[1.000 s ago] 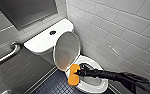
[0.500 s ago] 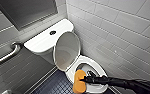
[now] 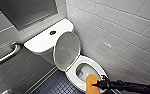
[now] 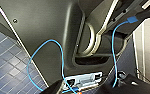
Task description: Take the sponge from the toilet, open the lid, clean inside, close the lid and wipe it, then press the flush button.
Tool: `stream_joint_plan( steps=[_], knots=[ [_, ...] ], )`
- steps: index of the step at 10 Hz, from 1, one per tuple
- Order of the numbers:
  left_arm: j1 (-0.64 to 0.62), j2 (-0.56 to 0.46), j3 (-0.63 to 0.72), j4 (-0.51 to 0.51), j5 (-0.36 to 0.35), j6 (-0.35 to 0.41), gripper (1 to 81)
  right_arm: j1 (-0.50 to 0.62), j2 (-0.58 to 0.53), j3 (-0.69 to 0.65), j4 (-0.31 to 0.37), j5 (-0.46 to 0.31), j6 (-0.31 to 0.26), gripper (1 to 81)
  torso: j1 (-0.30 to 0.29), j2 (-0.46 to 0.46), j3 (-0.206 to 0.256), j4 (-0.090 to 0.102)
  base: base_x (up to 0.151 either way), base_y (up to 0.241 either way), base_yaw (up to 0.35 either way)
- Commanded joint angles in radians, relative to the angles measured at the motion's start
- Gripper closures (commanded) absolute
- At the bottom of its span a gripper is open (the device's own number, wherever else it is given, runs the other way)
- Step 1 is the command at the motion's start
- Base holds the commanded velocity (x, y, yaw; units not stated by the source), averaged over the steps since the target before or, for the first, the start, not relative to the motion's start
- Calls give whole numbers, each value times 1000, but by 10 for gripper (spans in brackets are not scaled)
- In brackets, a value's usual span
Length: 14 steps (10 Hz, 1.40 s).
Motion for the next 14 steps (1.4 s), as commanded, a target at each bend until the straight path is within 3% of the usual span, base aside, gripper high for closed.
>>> stream_joint_plan(
  steps=[1,6,8,10,14],
  knots=[
    [44,-21,27,16,97,3,10,35,-210,182,-10,-55,26,811,0,0,0,0,0,0,0],
    [41,-21,28,18,97,5,10,20,-414,323,-7,-58,32,811,0,0,0,0,0,0,0],
    [41,-20,28,29,97,3,10,71,-424,372,-7,-40,38,811,0,0,0,0,0,0,0],
    [41,-20,28,29,97,3,10,176,-330,362,-10,-31,82,811,0,0,0,0,0,0,0],
    [41,-21,27,27,95,2,10,270,-16,114,-11,-70,108,811,0,0,0,0,0,0,0]
  ],
)
